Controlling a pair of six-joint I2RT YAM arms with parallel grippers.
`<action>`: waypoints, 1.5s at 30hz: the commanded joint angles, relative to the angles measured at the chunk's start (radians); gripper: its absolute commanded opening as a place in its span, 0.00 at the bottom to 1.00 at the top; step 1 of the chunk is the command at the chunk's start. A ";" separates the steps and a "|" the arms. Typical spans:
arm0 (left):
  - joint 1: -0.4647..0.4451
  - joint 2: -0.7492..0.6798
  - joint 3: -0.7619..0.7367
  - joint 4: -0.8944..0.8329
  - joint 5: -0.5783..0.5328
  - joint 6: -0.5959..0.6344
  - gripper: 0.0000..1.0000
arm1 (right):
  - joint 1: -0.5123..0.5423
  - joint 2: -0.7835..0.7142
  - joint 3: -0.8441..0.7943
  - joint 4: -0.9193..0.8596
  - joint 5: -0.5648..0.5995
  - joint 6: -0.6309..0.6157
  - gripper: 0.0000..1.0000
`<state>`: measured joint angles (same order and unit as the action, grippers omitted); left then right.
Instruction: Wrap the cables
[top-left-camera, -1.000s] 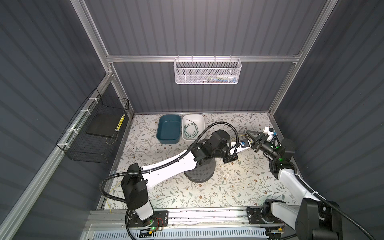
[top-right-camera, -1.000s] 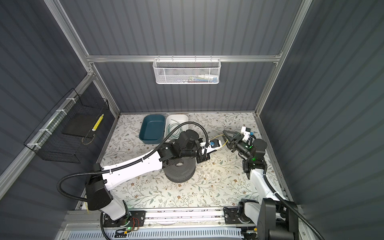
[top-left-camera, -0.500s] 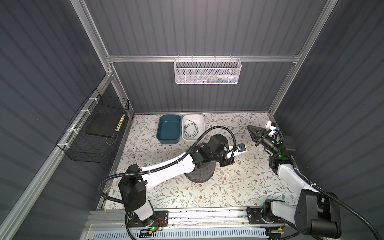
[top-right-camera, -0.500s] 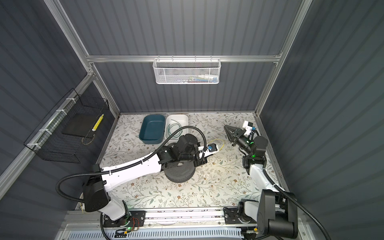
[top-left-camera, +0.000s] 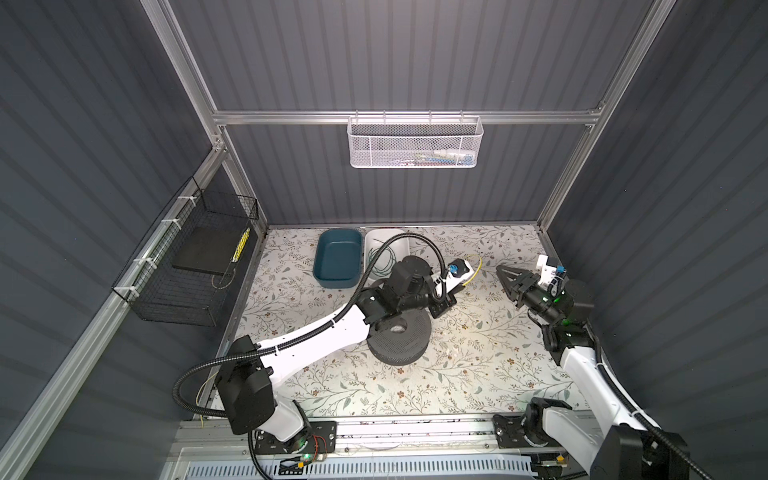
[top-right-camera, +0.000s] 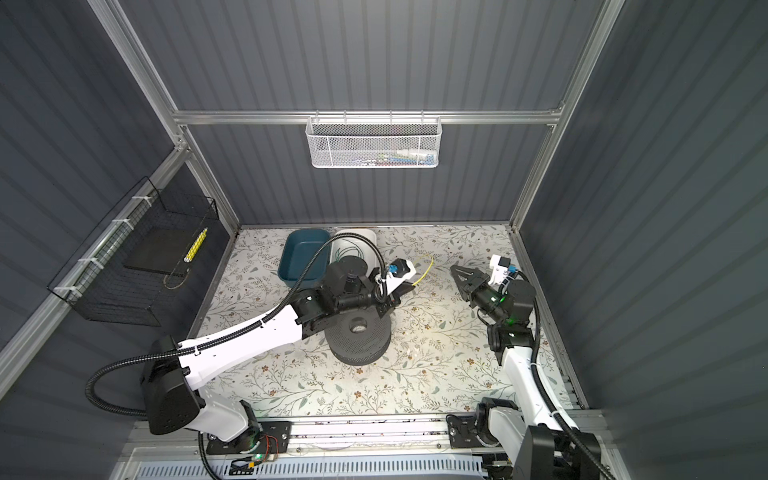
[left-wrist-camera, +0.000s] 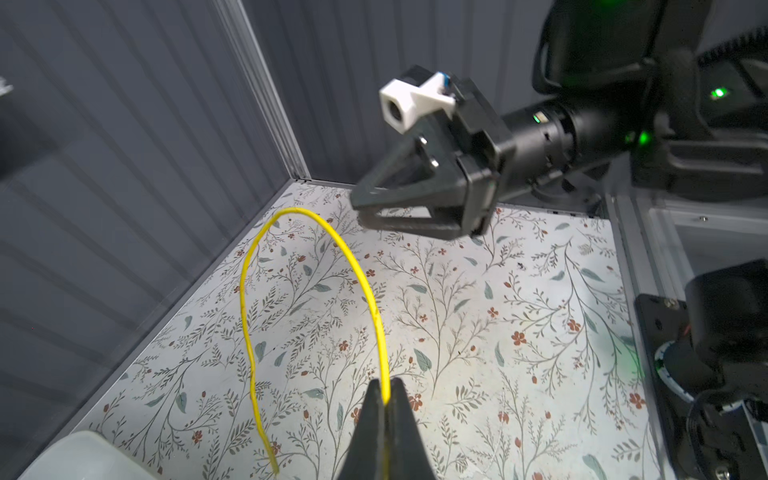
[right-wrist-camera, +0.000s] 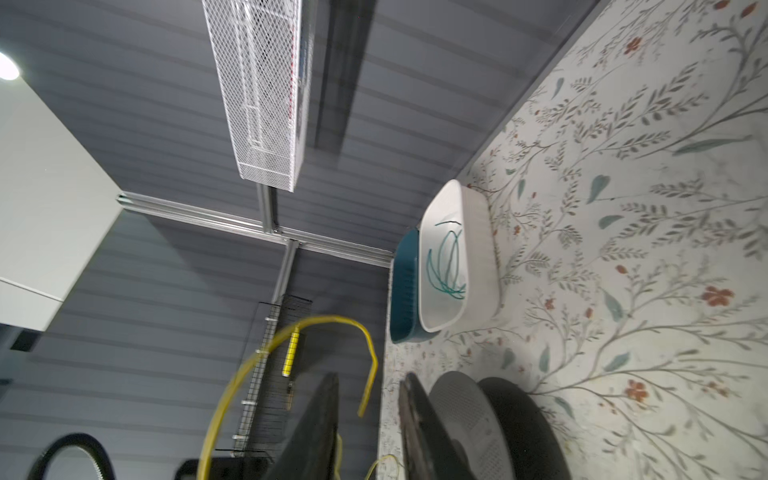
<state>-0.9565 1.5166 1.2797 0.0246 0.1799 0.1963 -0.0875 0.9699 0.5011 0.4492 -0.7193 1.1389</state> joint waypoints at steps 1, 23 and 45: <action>0.011 -0.020 -0.021 0.099 0.113 -0.140 0.00 | 0.084 0.003 0.005 -0.079 0.057 -0.189 0.28; 0.032 -0.017 -0.030 0.250 0.214 -0.276 0.00 | 0.265 0.202 0.129 0.096 0.043 -0.200 0.27; 0.130 -0.148 -0.043 -0.251 0.020 -0.071 0.00 | 0.265 0.097 0.243 -0.574 0.560 -0.696 0.00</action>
<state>-0.8566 1.4139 1.2179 -0.0204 0.3099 0.0269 0.1818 1.0855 0.7090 0.0505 -0.3607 0.5571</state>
